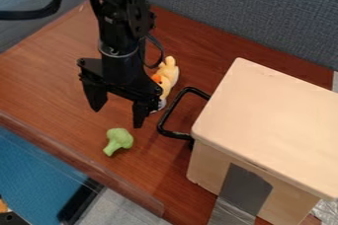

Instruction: Put the toy duck on the top of the drawer

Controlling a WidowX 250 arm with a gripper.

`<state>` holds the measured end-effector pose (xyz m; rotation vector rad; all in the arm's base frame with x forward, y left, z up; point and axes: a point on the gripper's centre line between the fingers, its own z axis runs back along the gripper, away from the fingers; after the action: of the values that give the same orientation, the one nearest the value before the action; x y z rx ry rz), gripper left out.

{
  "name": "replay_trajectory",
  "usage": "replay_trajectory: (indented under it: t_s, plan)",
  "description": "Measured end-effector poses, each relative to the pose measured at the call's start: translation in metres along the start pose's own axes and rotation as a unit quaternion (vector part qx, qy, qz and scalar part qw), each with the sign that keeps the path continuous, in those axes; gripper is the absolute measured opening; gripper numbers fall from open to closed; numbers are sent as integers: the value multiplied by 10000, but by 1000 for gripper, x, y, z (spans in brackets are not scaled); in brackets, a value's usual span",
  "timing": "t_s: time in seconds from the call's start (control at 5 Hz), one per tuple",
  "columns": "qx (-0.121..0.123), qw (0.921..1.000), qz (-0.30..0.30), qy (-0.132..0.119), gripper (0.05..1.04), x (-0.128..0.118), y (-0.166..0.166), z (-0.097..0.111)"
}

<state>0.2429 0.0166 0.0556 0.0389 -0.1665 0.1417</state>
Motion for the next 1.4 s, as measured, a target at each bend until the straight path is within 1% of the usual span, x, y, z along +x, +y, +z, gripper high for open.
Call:
replay_trajectory:
  t_s: [0.2,0.4,0.6,0.8,1.0,1.2,1.4]
  plan:
    - [11,9999,18,114,1001,-3,0,-5]
    - [4,9998,190,54,1001,23,-3,-7]
    - [-30,9992,365,-180,1001,51,-4,-2]
    - [21,9978,572,-330,1001,76,-3,-4]
    - [233,9965,721,-363,1001,98,-4,-17]
    - [354,9953,801,-406,1001,114,-3,-27]
    - [455,9944,944,-136,1001,117,-3,-58]
